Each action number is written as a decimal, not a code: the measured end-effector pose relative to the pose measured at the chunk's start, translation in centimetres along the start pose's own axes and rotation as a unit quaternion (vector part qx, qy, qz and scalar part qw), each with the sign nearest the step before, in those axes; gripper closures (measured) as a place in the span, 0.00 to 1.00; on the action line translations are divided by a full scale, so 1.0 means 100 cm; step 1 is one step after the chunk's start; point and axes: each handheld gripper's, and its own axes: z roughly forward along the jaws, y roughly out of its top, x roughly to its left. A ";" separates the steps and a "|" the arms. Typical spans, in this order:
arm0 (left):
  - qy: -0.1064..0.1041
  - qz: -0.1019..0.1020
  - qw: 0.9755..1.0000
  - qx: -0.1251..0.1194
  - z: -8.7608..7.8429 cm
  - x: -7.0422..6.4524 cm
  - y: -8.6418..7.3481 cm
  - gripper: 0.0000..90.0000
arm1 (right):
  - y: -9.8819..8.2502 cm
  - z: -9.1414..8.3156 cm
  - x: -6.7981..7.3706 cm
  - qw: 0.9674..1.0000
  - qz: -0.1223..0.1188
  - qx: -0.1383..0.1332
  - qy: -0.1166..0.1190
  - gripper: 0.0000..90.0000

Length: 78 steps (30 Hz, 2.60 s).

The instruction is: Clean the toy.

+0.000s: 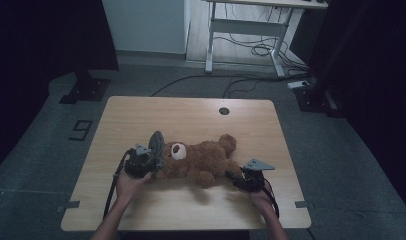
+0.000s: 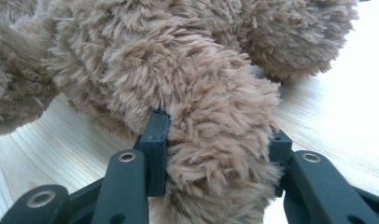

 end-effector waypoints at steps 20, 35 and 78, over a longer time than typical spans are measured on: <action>-0.017 -0.020 0.999 -0.018 0.014 0.007 0.013 0.85 | 0.002 0.006 -0.013 0.999 0.014 -0.014 -0.029 0.54; -0.002 -0.002 0.998 -0.055 -0.038 0.018 -0.014 0.84 | -0.001 -0.007 -0.015 0.998 0.030 -0.043 -0.024 0.39; -0.016 0.037 0.997 -0.063 -0.081 -0.009 -0.055 0.23 | -0.032 -0.061 -0.020 0.998 0.053 -0.035 -0.014 0.27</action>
